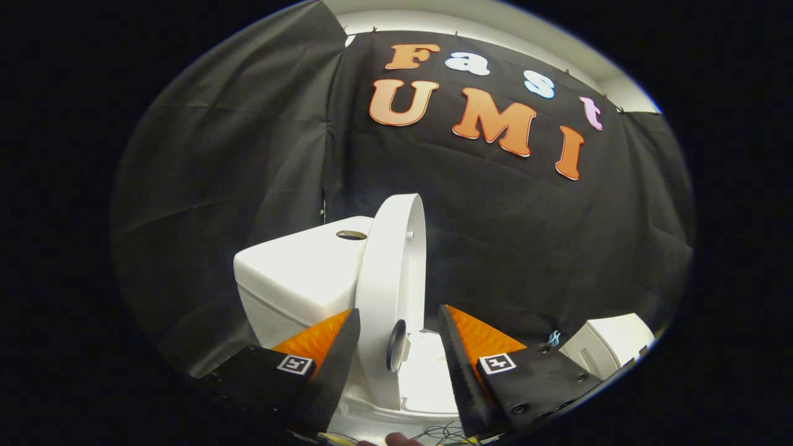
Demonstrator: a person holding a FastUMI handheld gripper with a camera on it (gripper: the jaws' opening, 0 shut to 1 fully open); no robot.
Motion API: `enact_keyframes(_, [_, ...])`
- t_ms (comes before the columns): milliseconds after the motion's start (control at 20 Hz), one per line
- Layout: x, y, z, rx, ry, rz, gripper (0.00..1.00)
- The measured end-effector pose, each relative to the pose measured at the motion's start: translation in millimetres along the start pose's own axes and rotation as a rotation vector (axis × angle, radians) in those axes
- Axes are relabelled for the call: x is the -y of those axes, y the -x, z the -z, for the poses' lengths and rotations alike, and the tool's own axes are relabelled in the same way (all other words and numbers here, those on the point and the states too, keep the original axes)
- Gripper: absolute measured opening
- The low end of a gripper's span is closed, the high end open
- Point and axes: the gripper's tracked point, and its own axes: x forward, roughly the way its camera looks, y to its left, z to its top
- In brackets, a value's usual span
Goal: Open the toilet lid.
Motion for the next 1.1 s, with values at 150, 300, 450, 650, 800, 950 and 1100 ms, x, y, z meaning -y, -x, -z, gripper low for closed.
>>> enact_keyframes(150, [25,5,-23,0.054,-0.029,-0.014,0.93])
enact_keyframes(300, [68,11,-44,0.097,-0.029,0.009,0.93])
enact_keyframes(450, [120,15,-65,0.127,-0.039,0.037,0.93])
enact_keyframes(650, [194,40,-82,0.165,-0.096,0.039,0.93])
enact_keyframes(800, [255,65,-87,0.191,-0.137,0.049,0.93])
enact_keyframes(950, [325,86,-83,0.206,-0.138,0.105,0.93])
enact_keyframes(1100, [386,107,-71,0.222,-0.144,0.168,0.92])
